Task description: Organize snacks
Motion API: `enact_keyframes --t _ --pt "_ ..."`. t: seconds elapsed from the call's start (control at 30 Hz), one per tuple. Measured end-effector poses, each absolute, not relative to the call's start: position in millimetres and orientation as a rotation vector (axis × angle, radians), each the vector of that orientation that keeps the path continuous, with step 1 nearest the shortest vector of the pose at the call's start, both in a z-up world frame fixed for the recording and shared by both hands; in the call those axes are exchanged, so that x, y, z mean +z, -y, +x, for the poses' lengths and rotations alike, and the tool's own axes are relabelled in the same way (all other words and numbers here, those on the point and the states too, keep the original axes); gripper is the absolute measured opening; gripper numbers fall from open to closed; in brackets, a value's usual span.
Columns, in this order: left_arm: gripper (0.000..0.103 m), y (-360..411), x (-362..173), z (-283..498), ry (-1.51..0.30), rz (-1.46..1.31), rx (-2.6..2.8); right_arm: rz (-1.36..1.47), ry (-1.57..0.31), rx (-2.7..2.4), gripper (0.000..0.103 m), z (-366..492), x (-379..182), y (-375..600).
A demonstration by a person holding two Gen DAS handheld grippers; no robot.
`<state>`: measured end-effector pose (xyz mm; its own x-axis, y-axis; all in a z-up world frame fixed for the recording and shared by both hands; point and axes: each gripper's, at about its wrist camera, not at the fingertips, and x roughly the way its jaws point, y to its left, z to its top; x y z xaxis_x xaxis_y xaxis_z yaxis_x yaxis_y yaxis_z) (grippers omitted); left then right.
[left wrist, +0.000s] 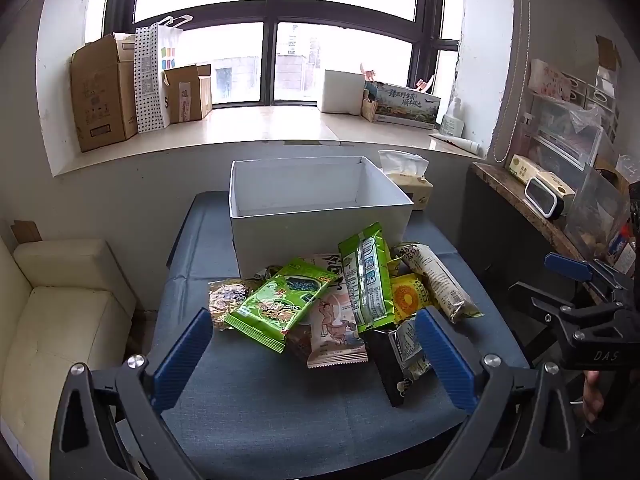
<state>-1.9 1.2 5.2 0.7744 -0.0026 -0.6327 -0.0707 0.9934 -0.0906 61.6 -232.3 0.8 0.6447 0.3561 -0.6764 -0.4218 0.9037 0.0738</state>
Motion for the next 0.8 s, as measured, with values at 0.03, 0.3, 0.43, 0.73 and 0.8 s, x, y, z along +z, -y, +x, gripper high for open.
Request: enact_keyframes --t 0.03,0.3,0.43,0.73,0.8 --pt "0.103 -1.4 4.3 -1.6 -0.685 -0.110 0.040 -0.095 -0.748 0.442 0.103 61.0 0.8 232.0" --pt "0.103 -0.5 2.5 -1.4 -0.692 -0.109 0.037 -0.104 -0.757 0.450 0.103 60.9 -1.1 229.5" --pt "0.103 0.4 2.2 -1.5 -0.694 -0.107 0.032 -0.106 -0.759 0.453 0.103 60.5 -2.3 228.9" --pt "0.103 1.3 1.8 0.3 -0.698 -0.105 0.026 -0.105 -0.765 0.456 0.103 60.7 -5.1 228.1" --pt "0.103 0.9 2.0 0.2 -0.698 -0.111 0.017 -0.105 -0.767 0.456 0.103 60.9 -5.6 227.9"
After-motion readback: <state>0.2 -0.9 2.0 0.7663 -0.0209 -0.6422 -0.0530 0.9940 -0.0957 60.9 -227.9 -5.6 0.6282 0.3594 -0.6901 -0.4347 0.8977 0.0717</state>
